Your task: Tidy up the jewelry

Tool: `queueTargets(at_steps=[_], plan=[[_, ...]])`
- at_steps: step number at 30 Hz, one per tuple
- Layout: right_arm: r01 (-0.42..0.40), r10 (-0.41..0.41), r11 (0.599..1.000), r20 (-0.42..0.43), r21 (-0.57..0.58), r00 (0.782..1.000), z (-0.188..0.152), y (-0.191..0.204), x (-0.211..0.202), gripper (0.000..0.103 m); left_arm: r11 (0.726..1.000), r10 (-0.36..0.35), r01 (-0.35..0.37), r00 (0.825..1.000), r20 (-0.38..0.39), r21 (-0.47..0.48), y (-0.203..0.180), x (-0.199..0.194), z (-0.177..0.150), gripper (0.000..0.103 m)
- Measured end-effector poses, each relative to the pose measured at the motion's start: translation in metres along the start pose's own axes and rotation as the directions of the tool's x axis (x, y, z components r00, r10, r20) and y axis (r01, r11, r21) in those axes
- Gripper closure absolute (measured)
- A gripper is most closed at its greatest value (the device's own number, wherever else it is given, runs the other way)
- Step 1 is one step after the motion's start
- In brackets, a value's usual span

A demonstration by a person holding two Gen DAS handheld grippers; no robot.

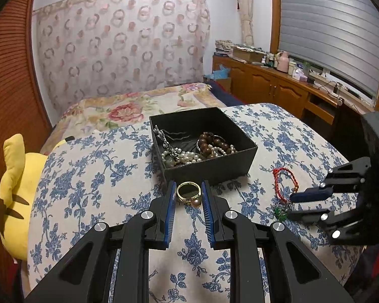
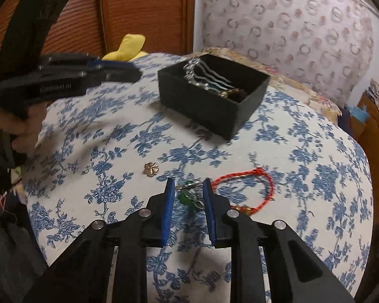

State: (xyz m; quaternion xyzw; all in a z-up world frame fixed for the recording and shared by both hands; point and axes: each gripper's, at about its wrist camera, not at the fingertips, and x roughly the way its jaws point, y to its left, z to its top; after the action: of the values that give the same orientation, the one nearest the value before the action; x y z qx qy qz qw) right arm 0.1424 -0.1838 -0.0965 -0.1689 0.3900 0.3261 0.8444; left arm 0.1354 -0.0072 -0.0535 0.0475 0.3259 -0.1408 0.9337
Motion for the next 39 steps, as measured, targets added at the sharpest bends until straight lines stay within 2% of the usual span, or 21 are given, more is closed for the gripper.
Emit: queueTargets(at_steps=[2,4,7,8,15,26,33,39], plan=[[0.003,-0.004,1.0,-0.026,-0.018,1.0,0.0,0.005,0.006,0.078,1.0,-0.001,0.001,1.0,0.0,0.001,-0.001,0.0,0.001,0.084],[0.041,-0.043,0.998,-0.053,-0.039,0.998,-0.001,0.006,0.012,0.08,1.0,-0.001,0.001,1.0,0.0,0.0,0.0,0.0,0.001,0.084],[0.059,-0.062,0.997,-0.053,-0.055,0.997,-0.002,0.006,0.012,0.09,1.0,-0.001,0.001,1.0,0.0,-0.002,-0.001,0.0,0.0,0.084],[0.048,-0.05,0.998,-0.048,-0.045,0.998,-0.002,0.004,0.01,0.09,1.0,-0.001,0.001,1.0,0.0,-0.002,-0.001,0.0,0.0,0.084],[0.004,-0.005,1.0,0.049,0.015,0.999,0.007,-0.011,-0.024,0.09,1.0,-0.002,0.002,1.0,0.001,-0.002,-0.001,0.0,0.0,0.084],[0.035,-0.042,0.999,0.221,0.034,0.974,0.043,-0.022,-0.083,0.09,1.0,0.001,-0.001,1.0,0.02,-0.004,-0.002,-0.002,0.009,0.084],[0.054,-0.062,0.998,0.268,0.037,0.961,0.076,-0.033,-0.081,0.09,1.0,-0.01,0.011,0.998,0.061,-0.01,-0.001,0.004,0.04,0.084],[0.06,-0.072,0.997,0.301,0.049,0.951,0.106,-0.042,-0.069,0.09,1.0,-0.005,0.006,0.998,0.066,-0.019,0.0,0.028,0.058,0.084]])
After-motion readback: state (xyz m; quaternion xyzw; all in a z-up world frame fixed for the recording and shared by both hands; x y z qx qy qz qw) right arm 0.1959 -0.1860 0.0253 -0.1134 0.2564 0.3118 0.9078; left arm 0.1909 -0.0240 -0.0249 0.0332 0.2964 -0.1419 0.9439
